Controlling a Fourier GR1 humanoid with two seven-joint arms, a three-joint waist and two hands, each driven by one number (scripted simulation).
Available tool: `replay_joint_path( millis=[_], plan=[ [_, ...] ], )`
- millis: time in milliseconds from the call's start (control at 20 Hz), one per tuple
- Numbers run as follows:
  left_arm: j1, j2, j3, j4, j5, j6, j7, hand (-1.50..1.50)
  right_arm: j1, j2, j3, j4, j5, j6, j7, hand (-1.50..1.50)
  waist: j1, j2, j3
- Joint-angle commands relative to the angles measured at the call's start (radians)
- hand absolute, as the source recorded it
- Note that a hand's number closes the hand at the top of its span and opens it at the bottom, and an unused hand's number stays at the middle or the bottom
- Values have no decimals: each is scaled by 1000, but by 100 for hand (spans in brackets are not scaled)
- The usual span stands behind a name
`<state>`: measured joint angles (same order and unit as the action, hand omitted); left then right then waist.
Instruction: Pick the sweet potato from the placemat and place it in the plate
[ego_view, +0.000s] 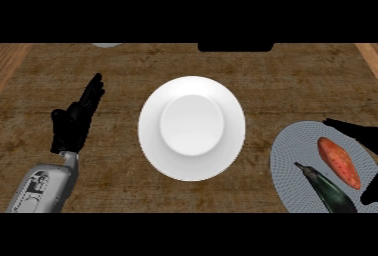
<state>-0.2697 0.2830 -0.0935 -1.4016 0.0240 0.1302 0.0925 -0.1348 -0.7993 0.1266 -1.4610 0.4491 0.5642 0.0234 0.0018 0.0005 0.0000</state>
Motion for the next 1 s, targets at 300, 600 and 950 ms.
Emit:
replay_joint_path(
  millis=[300,600,950],
  plan=[
    [-7,-39,54,62,-39,-55,-41,0,-37,96,-28,137,170,15,-75,-150,-3,0,0],
    [-18,-61,41,-39,-67,-37,54,0,-91,145,-23,321,279,-136,-251,150,3,0,1],
    [45,-79,57,-25,-105,-59,-9,0,-125,145,-97,376,339,-166,-317,150,1,0,0]
  ],
)
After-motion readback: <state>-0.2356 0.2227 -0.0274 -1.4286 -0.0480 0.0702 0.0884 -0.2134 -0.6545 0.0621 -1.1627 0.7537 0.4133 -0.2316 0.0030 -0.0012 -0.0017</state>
